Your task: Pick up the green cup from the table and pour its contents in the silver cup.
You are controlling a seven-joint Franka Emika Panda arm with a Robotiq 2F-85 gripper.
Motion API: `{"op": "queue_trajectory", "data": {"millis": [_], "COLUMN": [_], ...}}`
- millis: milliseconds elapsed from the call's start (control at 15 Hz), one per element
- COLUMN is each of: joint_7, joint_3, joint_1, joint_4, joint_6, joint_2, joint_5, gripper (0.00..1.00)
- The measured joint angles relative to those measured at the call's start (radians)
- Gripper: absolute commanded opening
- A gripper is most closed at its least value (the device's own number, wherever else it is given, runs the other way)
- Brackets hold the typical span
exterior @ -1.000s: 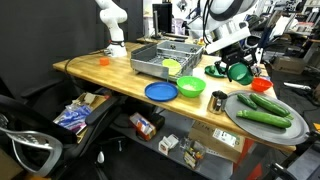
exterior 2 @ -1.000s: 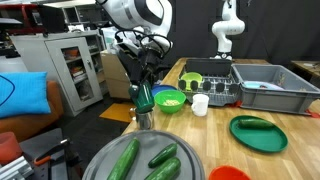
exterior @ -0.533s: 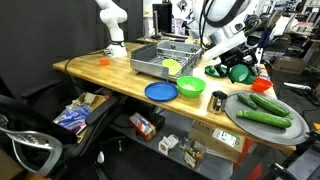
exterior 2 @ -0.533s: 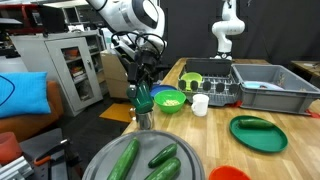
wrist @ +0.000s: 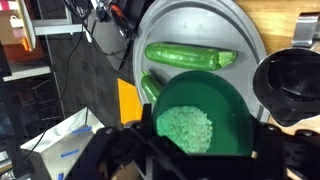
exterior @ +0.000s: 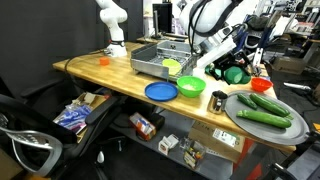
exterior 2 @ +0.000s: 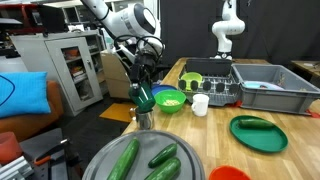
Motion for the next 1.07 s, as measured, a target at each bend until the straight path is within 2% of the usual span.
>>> {"op": "queue_trajectory", "data": {"millis": [200,267,667,1067], "joint_7": [0.000,0.000,0.018,0.076], "joint_3": [0.000,0.000,0.001,0.001], "joint_1": [-0.001,-0.001,0.012,0.040], "joint_4": [0.007,0.007,0.017,0.077], "joint_6": [-0.010,-0.010,-0.012,-0.055], "joint_2": [0.004,0.005,0.020,0.090], "joint_5": [-0.002,-0.002,-0.020,-0.090], "gripper": [0.79,0.54,0.54,0.54]}}
